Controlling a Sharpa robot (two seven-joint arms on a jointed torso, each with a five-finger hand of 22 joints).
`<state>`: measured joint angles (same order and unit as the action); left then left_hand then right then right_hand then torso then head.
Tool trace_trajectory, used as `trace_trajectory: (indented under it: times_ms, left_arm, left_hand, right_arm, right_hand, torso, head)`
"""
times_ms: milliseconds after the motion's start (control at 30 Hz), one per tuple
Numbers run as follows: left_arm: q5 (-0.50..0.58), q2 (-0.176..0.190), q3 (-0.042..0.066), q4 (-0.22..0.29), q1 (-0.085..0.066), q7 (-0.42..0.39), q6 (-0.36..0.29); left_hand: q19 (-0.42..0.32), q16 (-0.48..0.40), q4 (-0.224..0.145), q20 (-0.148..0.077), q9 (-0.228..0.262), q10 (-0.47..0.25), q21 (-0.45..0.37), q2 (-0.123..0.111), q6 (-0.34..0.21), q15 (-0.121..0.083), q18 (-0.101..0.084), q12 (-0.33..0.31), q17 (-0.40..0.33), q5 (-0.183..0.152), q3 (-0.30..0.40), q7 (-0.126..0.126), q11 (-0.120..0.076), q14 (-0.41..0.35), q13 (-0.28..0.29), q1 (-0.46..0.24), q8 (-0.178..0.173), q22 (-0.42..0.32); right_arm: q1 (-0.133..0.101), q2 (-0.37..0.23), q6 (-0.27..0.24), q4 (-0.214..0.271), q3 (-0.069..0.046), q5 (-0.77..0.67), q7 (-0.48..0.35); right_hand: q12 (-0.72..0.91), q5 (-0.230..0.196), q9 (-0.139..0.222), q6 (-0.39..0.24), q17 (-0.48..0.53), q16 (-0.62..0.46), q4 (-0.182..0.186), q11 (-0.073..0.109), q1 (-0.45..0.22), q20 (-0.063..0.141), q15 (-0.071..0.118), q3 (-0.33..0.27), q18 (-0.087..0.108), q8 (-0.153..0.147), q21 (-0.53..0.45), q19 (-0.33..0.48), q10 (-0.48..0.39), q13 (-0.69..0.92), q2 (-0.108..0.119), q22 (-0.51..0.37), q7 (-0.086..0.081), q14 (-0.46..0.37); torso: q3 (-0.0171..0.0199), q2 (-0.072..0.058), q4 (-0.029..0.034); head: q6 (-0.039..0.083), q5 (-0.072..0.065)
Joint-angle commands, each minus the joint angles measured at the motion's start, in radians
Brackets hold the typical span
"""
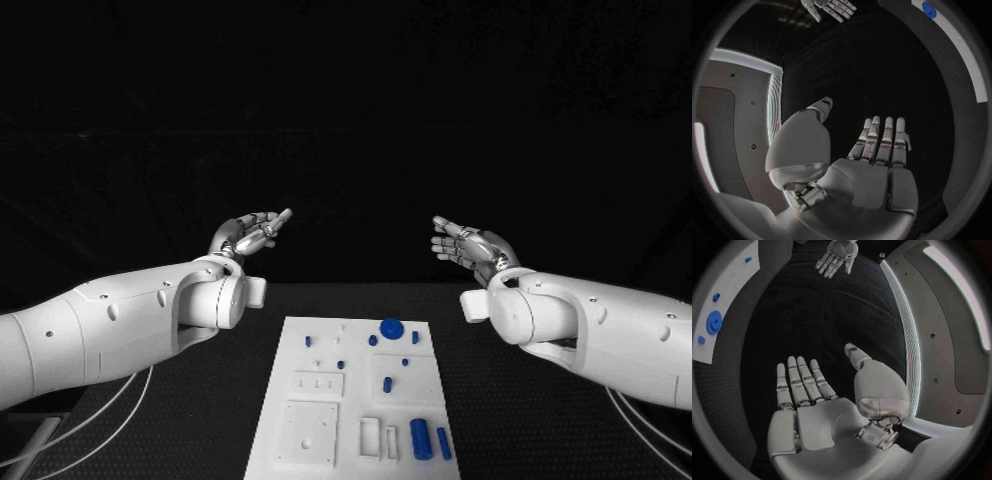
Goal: Assemble the parts on the task board
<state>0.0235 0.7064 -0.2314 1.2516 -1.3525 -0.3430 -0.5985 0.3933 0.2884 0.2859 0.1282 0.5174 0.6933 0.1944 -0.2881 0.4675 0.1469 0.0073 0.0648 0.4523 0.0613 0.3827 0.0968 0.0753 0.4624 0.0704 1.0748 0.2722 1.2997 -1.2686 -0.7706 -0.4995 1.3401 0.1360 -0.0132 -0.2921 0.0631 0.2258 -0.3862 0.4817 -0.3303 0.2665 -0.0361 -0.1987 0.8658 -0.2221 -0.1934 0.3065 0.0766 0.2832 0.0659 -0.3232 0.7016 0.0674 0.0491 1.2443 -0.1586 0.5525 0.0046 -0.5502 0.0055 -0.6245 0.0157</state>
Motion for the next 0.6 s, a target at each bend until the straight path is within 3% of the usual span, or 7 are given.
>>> trace_trajectory:
  times_ms: [33,167,333,367,400,533,600]
  left_arm:
    - [0.013,-0.007,-0.008,-0.015,-0.013,0.067,0.093]
    - [0.013,-0.007,-0.009,-0.016,-0.014,0.067,0.094]
    - [0.013,-0.007,-0.009,-0.016,-0.014,0.067,0.094]
    - [0.014,-0.006,-0.009,-0.024,-0.009,0.054,0.109]
    - [0.014,-0.005,-0.009,-0.024,-0.009,0.053,0.113]
    - [0.004,-0.002,-0.009,-0.024,-0.009,0.047,0.124]
    - [-0.008,0.001,-0.009,-0.018,-0.009,0.043,0.119]
  left_hand:
    - [0.010,0.009,0.004,0.001,0.010,0.014,0.006,-0.004,0.011,0.001,-0.007,0.006,0.008,0.005,0.010,0.002,0.002,0.011,0.002,0.022,0.008,0.035]
    - [0.010,0.009,0.004,0.001,0.010,0.015,0.007,-0.004,0.012,0.000,-0.007,0.006,0.009,0.005,0.010,0.003,0.003,0.010,0.002,0.023,0.009,0.035]
    - [0.020,0.020,0.003,-0.005,0.015,0.025,0.019,0.003,0.017,-0.001,-0.007,0.009,0.017,0.005,0.009,0.015,0.009,0.021,0.003,0.035,0.016,0.034]
    - [0.026,0.025,0.002,-0.009,0.017,0.029,0.024,0.006,0.019,-0.002,-0.007,0.010,0.020,0.005,0.007,0.018,0.011,0.027,0.004,0.041,0.018,0.034]
    - [0.033,0.031,0.001,-0.012,0.018,0.035,0.029,0.010,0.022,-0.002,-0.007,0.012,0.023,0.004,0.004,0.022,0.014,0.036,0.005,0.047,0.020,0.034]
    - [0.090,0.068,-0.019,-0.039,0.027,0.104,0.057,0.069,0.080,0.008,-0.001,0.037,0.037,0.006,-0.054,0.053,0.043,0.095,0.014,0.117,0.048,0.030]
    - [0.140,0.094,-0.039,-0.057,0.025,0.152,0.075,0.104,0.114,0.012,0.008,0.054,0.043,0.047,-0.102,0.066,0.055,0.155,0.020,0.168,0.058,0.027]
  right_arm:
    - [-0.029,0.004,0.214,-0.034,0.016,-0.037,0.143]
    - [-0.057,0.005,0.268,-0.063,0.033,-0.043,0.183]
    - [-0.071,0.006,0.296,-0.078,0.042,-0.046,0.204]
    - [-0.070,0.027,0.264,-0.127,0.042,-0.231,0.186]
    - [-0.070,0.029,0.260,-0.130,0.042,-0.245,0.184]
    - [-0.067,0.041,0.248,-0.151,0.041,-0.322,0.178]
    - [-0.065,0.045,0.250,-0.159,0.041,-0.365,0.178]
  right_hand:
    - [0.006,0.007,-0.008,0.017,-0.008,0.011,-0.006,-0.006,0.035,-0.002,-0.006,0.009,0.021,0.012,0.005,-0.015,0.021,0.002,0.002,0.029,-0.037,0.020]
    - [0.007,0.004,-0.008,0.021,-0.010,0.014,-0.019,-0.007,0.053,-0.002,-0.008,0.005,0.023,0.016,0.004,-0.020,0.028,0.002,0.003,0.032,-0.038,0.024]
    - [0.026,0.008,-0.011,0.057,-0.017,0.032,-0.090,-0.015,0.126,-0.004,-0.031,0.012,0.031,0.035,0.005,-0.037,0.077,0.009,0.013,0.036,-0.048,0.060]
    - [0.034,0.012,-0.013,0.072,-0.020,0.040,-0.108,-0.017,0.141,-0.004,-0.031,0.017,0.035,0.043,0.007,-0.048,0.093,0.010,0.015,0.036,-0.050,0.077]
    - [0.037,0.012,-0.013,0.079,-0.021,0.044,-0.120,-0.018,0.148,-0.005,-0.033,0.019,0.038,0.046,0.007,-0.054,0.099,0.010,0.017,0.036,-0.050,0.085]
    - [0.067,0.011,-0.016,0.142,-0.028,0.069,-0.177,-0.023,0.178,-0.005,-0.036,0.050,0.059,0.069,0.010,-0.109,0.165,0.014,0.024,0.029,-0.053,0.147]
    - [0.078,0.009,-0.014,0.174,-0.031,0.080,-0.205,-0.019,0.186,-0.005,-0.030,0.072,0.071,0.078,0.010,-0.138,0.196,0.014,0.026,0.024,-0.052,0.179]
  torso:
    - [0.0000,0.000,0.0001]
    - [0.0000,0.000,0.0001]
    - [0.0000,0.000,0.0001]
    - [0.0019,-0.007,-0.0005]
    - [0.0018,-0.007,-0.0005]
    - [0.0036,-0.009,-0.0007]
    - [0.0036,-0.010,0.0001]
  head:
    - [0.000,0.000]
    - [0.000,0.000]
    - [0.000,0.000]
    - [-0.004,0.006]
    - [-0.002,0.006]
    - [0.001,0.006]
    - [0.002,0.006]
